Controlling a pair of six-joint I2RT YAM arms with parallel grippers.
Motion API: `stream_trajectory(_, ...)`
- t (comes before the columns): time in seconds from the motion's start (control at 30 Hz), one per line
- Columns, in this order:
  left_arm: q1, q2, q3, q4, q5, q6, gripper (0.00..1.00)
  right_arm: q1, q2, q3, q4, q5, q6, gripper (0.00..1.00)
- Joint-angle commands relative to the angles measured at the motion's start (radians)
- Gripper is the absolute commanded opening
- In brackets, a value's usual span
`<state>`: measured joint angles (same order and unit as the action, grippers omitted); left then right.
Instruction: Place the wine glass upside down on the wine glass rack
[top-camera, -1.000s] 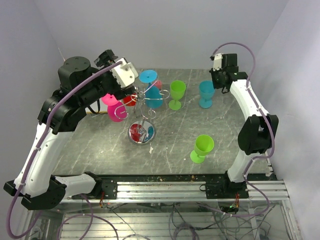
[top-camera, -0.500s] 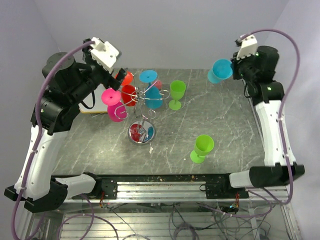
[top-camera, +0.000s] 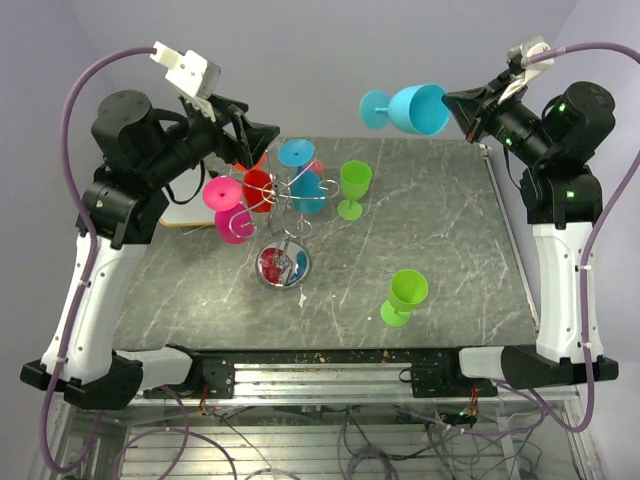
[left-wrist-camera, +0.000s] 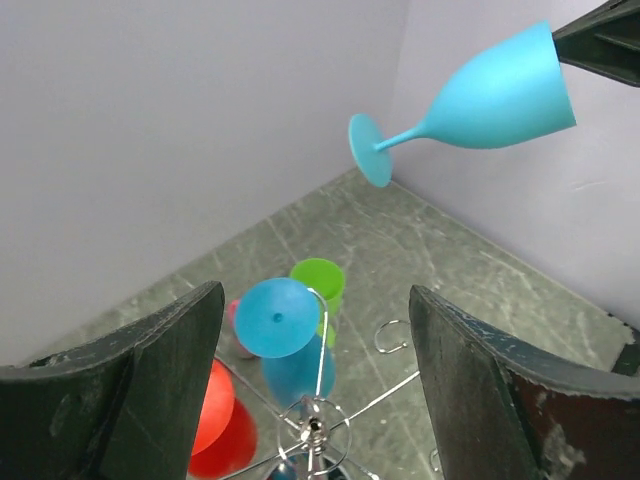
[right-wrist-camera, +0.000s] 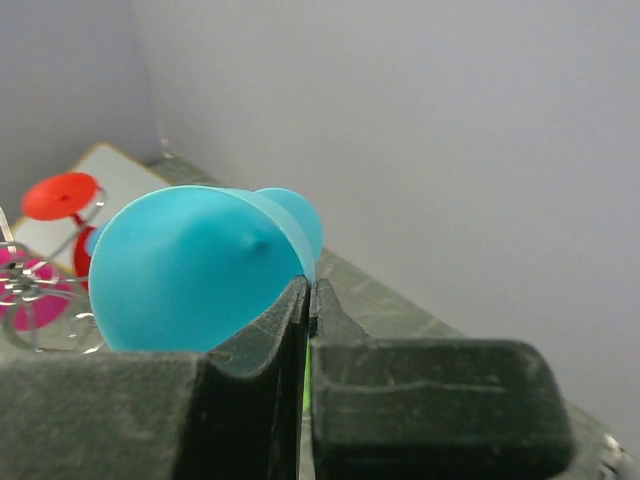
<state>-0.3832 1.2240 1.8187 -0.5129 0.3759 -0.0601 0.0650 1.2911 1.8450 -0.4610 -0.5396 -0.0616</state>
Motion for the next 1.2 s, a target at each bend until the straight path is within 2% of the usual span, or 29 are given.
stream_trajectory(0.0,0.011,0.051,-0.014,0.095,0.081,-0.168,0.84,0.014,0.037,0.068,0.058,-0.188,0.129,0.00)
stream_trajectory(0.3,-0.044,0.162,0.025,0.151,0.070,-0.266,0.83,0.066,0.083,0.122,0.090,-0.285,0.189,0.00)
stream_trajectory(0.47,-0.061,0.222,0.028,0.202,0.077,-0.386,0.84,0.071,0.091,0.124,0.109,-0.309,0.219,0.00)
stream_trajectory(0.57,-0.067,0.242,0.022,0.221,0.097,-0.431,0.82,0.071,0.088,0.113,0.115,-0.316,0.219,0.00)
stream_trajectory(0.73,-0.078,0.274,0.005,0.242,0.125,-0.471,0.66,0.071,0.083,0.103,0.120,-0.320,0.217,0.00)
stream_trajectory(0.97,-0.095,0.296,-0.003,0.281,0.190,-0.510,0.57,0.071,0.080,0.102,0.114,-0.314,0.199,0.00)
stream_trajectory(1.17,-0.097,0.292,-0.046,0.318,0.207,-0.565,0.36,0.071,0.080,0.101,0.119,-0.322,0.198,0.00)
